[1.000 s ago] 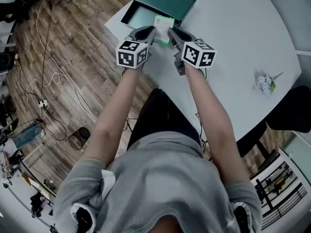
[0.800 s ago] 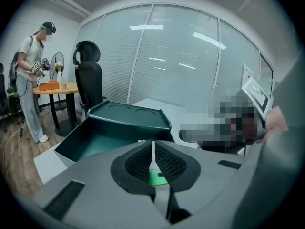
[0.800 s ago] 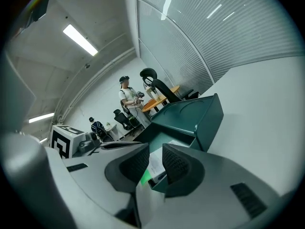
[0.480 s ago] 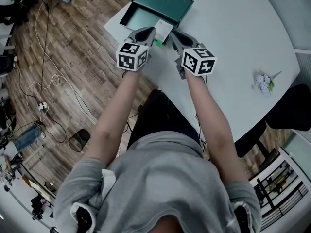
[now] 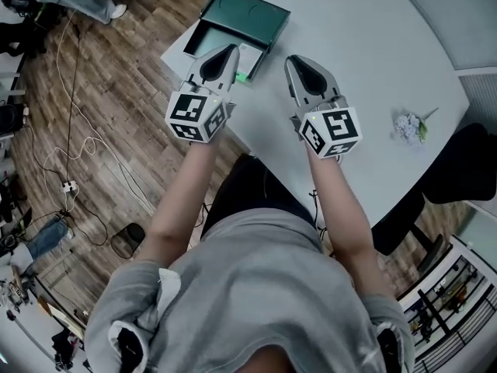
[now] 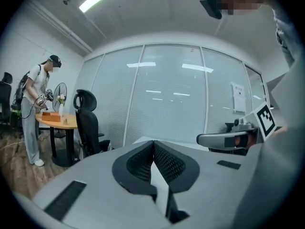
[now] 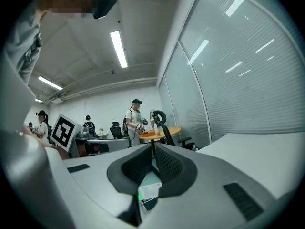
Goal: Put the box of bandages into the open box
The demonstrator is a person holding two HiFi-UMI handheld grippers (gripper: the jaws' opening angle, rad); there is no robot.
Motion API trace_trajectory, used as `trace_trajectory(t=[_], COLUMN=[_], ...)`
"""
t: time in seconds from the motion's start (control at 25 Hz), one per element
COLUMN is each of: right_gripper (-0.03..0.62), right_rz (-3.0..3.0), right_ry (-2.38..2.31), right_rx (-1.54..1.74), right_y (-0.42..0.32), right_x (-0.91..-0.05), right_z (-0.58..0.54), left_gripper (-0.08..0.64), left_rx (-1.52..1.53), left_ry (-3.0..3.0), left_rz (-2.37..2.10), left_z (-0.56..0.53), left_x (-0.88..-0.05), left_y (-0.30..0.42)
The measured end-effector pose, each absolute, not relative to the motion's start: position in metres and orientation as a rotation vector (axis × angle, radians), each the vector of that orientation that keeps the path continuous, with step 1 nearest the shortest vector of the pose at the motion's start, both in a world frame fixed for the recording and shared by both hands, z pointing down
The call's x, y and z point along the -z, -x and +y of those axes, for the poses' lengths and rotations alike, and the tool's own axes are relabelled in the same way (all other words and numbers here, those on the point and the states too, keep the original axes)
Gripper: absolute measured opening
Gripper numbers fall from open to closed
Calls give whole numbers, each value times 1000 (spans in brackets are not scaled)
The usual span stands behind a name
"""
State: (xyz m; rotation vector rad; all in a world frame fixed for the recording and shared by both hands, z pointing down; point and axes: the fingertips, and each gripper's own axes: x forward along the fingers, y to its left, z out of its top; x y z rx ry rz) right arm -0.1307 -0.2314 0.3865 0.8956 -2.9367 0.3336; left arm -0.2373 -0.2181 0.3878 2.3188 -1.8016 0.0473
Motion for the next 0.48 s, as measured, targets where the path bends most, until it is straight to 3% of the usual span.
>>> trace_trajectory(t=[0.48], right_gripper=[57], right_rz=[-3104], right_ry=[-971], right_rx=[-167], right_y=[60], right_x=[-278], right_z=[-167], left_gripper=[20], left_rx=[163], left_ry=[-2382], left_rz=[-1911], left_z=[-136], left_x=[-284], left_y=[203])
